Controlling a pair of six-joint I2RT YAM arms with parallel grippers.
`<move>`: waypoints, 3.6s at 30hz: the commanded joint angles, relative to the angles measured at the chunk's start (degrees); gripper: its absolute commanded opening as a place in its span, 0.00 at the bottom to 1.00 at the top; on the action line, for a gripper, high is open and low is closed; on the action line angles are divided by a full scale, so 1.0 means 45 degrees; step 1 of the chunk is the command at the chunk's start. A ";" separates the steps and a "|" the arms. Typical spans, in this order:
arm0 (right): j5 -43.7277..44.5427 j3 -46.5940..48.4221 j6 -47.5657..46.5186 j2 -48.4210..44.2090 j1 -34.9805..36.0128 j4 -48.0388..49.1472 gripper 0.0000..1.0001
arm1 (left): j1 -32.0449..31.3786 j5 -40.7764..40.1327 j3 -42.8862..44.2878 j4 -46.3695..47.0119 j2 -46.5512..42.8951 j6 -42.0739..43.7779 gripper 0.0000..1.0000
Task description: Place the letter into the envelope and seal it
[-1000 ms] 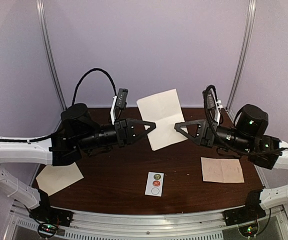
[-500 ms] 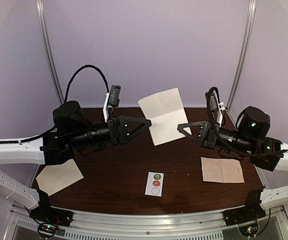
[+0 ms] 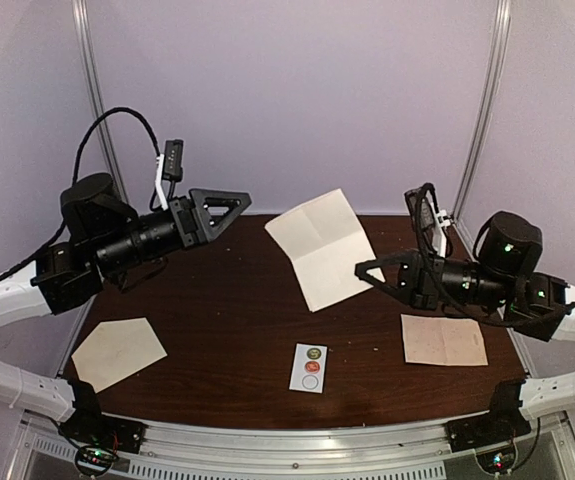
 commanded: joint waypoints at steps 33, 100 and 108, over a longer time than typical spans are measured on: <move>-0.1273 0.2535 -0.1490 0.1555 -0.0048 -0.3170 0.00 | -0.1562 0.5045 0.2083 0.0895 0.3785 0.0774 0.67; 0.3944 0.0882 0.2266 0.1960 0.1520 0.3618 0.63 | -0.2273 -0.0055 0.1076 0.4491 0.3526 0.0546 0.00; 0.4420 0.1136 0.2232 0.2398 0.1619 0.4126 0.32 | -0.2264 0.0532 0.1006 0.4652 0.3560 0.0266 0.00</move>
